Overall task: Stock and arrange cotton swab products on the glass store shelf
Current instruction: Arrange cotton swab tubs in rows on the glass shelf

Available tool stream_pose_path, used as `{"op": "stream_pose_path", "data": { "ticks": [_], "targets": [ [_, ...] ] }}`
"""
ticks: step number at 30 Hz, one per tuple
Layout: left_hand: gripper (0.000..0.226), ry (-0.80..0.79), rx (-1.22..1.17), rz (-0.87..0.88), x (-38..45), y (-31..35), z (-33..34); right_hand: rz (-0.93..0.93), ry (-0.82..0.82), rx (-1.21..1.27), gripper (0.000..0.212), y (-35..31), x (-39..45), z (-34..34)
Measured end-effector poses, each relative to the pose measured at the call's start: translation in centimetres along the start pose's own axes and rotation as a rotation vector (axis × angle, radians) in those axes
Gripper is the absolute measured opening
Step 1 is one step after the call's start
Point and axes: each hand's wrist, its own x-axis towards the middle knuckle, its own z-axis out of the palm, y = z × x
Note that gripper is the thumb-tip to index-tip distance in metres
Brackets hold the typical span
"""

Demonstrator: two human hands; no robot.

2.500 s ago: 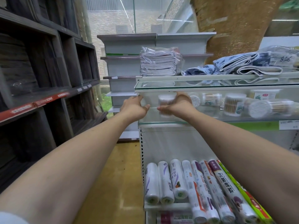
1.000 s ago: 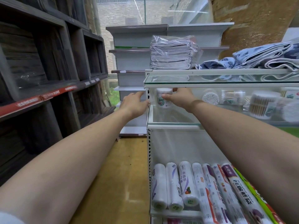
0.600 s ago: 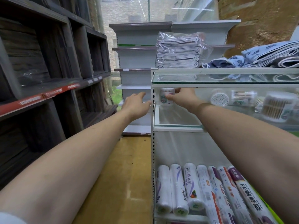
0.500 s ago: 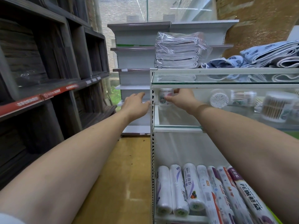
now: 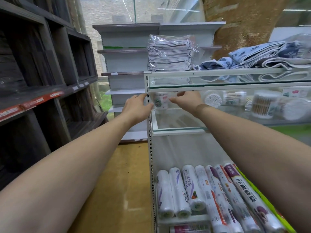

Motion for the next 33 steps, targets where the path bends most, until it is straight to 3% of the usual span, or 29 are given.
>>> {"op": "stream_pose_path", "data": {
  "ticks": [9,16,22,33],
  "targets": [
    [0.044,0.007,0.047,0.062,-1.9,5.6,0.8,-0.01,0.05,-0.198,0.041,3.1,-2.4,-6.4],
    [0.062,-0.033,0.146,-0.074,-1.9,12.6,4.0,-0.029,0.091,-0.225,0.041,6.9,-2.7,-11.2],
    [0.064,-0.042,0.096,-0.08,-2.8,17.4,6.9,-0.076,-0.006,-0.225,0.045,9.1,-2.6,-14.4],
    [0.069,-0.072,0.208,-0.087,-0.2,20.5,9.3,-0.084,-0.027,-0.224,0.05,9.4,-1.8,-14.6]
  ]
}}
